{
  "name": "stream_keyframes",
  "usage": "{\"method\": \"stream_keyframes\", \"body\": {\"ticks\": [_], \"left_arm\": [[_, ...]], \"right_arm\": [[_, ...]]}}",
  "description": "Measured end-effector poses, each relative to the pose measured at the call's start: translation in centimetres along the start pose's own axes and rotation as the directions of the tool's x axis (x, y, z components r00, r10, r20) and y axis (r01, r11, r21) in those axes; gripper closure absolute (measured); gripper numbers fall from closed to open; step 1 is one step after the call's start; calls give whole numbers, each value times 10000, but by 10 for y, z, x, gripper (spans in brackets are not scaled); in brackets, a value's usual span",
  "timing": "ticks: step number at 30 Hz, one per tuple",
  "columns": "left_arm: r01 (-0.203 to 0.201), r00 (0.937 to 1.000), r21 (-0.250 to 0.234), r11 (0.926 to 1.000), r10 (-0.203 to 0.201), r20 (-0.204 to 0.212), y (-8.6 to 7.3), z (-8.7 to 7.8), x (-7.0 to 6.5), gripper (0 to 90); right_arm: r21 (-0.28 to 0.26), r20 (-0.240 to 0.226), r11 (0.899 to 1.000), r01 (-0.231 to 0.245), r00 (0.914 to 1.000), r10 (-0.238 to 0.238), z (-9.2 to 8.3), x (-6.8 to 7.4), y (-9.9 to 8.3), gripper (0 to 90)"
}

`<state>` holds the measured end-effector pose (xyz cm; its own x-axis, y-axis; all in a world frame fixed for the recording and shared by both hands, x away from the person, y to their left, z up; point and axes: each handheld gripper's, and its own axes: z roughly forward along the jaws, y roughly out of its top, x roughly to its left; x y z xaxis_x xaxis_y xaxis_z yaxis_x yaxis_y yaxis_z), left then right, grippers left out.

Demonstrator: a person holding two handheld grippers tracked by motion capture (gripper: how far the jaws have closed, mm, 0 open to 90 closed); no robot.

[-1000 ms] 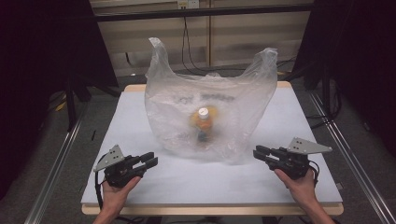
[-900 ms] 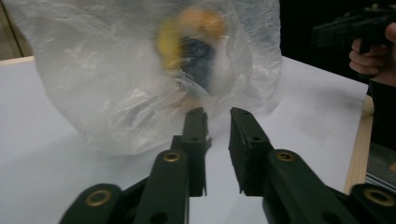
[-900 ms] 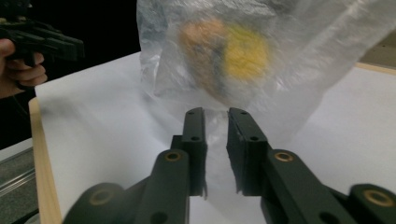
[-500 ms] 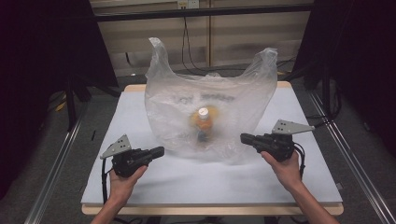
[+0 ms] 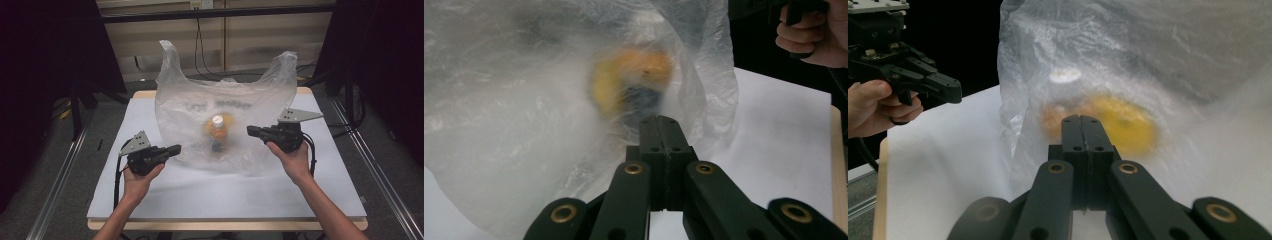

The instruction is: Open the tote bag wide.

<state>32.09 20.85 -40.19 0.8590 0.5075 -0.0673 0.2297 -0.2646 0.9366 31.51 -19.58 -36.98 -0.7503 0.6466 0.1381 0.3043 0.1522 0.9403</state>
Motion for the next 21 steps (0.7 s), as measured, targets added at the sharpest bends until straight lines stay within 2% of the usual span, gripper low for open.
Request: {"method": "stream_keyframes", "body": {"ticks": [3, 8, 12, 13, 15, 21], "left_arm": [[180, 9997, -241, 9995, -176, 171, 5, 5, 5, 900], [144, 9998, -384, 9992, -139, 132, 18, 11, 9, 900], [33, 9997, -453, 9990, -22, 241, 35, 24, 11, 900], [33, 9997, -453, 9990, -22, 241, 35, 24, 11, 900], [-170, 9995, -369, 9992, 180, 259, 43, 33, 11, 900], [-92, 9989, -688, 9976, 124, 461, 62, 44, 11, 900]], "right_arm": [[2, -3, 10000, -14, 10000, 14, 6, -3, 9, 899], [44, -68, 9998, 204, 9998, -203, 15, -5, 23, 900], [-16, -71, 9997, 235, 9997, -235, 20, -7, 36, 900], [-16, -71, 9997, 235, 9997, -235, 20, -7, 36, 900], [-44, -8, 9996, 290, 9996, -290, 24, -10, 46, 900], [-75, 155, 9996, 271, 9995, -270, 31, -17, 60, 900]]}}
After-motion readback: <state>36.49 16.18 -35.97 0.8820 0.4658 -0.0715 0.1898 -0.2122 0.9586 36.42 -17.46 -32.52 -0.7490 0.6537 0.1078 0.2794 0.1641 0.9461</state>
